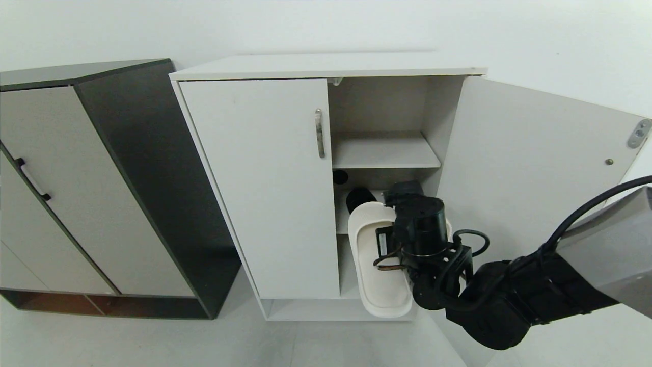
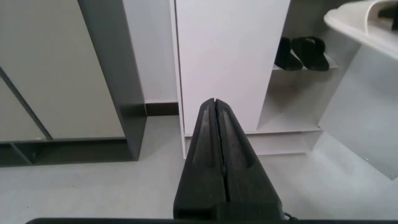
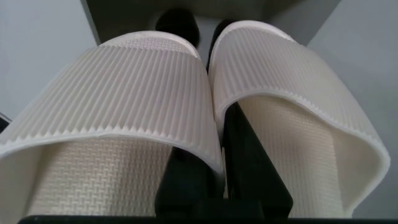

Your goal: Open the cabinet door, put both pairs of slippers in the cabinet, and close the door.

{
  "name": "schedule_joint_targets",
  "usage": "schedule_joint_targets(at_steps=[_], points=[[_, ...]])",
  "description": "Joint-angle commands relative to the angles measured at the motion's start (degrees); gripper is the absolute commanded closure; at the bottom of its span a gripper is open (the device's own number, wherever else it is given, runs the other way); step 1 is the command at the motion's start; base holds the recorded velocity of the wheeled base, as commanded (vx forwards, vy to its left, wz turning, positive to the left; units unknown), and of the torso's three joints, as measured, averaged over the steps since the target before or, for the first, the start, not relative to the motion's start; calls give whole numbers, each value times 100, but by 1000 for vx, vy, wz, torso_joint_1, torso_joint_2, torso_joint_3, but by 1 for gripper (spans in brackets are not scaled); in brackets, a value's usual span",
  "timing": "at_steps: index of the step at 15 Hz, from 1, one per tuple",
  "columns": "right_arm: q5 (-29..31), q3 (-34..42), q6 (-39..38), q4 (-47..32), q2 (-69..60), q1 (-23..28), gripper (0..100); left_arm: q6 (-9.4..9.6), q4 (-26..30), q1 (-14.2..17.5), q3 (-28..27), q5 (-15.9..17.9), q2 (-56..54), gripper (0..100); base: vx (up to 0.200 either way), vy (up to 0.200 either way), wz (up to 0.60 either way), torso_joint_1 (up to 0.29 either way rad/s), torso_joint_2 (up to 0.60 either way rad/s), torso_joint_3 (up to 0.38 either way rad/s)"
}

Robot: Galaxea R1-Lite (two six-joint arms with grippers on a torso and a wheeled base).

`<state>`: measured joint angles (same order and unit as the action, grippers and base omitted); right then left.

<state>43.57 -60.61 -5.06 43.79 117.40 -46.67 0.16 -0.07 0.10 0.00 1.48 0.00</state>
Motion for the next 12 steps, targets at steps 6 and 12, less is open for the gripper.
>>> schedule_joint_targets(at_steps=[6, 12], points=[[196, -856, -136, -749, -560, -71, 100, 19, -1, -1, 0, 19, 9, 100, 0, 0, 0, 0, 0, 0], [213, -865, -118, -767, -437, -71, 100, 37, -1, -1, 0, 37, 9, 100, 67, 0, 0, -1, 1, 2]])
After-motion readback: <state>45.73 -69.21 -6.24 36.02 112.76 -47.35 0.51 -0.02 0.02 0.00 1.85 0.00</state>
